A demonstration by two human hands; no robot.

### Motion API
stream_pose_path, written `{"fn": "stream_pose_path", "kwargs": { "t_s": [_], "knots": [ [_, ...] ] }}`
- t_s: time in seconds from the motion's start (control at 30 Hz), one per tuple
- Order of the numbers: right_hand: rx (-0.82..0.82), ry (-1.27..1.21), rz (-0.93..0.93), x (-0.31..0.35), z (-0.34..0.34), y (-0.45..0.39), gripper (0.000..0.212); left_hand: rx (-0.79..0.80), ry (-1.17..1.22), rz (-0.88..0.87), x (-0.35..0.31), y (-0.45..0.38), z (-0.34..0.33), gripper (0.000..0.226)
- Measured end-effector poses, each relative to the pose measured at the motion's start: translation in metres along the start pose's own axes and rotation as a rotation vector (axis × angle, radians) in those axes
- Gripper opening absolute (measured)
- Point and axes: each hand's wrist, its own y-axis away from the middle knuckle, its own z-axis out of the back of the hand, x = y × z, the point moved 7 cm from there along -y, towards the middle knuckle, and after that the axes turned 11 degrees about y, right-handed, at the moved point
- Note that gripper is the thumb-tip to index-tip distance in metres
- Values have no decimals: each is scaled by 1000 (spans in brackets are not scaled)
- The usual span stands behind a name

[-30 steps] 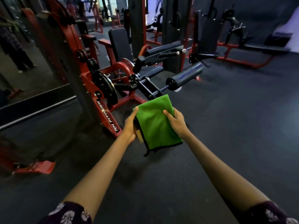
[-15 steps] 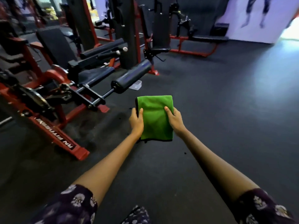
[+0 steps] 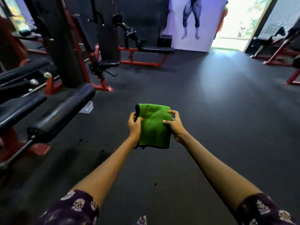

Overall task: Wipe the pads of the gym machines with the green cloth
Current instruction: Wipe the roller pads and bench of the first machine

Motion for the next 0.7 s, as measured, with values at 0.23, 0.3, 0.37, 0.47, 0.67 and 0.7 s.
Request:
{"fn": "stream_pose_path", "kwargs": {
  "t_s": [0.23,0.3,0.37,0.47,0.67,0.7],
  "knots": [
    [-105,-167,-90,25,31,-141,53,41,-5,-24,8,-144,-78,24],
    [-94,-152,-72,28,44,-186,54,122,-18,-13,22,-187,-106,19],
    [-100,-108,-44,29,60,-231,56,198,-11,-2,37,-226,-131,20],
    [-144,-52,1,29,85,-310,59,260,-16,25,58,-287,-176,37],
    [-53,-48,34,52,114,-460,57,238,-135,7,74,-412,-248,55],
    [-21,-62,19,61,120,-491,52,220,-126,7,70,-438,-261,56]
  ]
}}
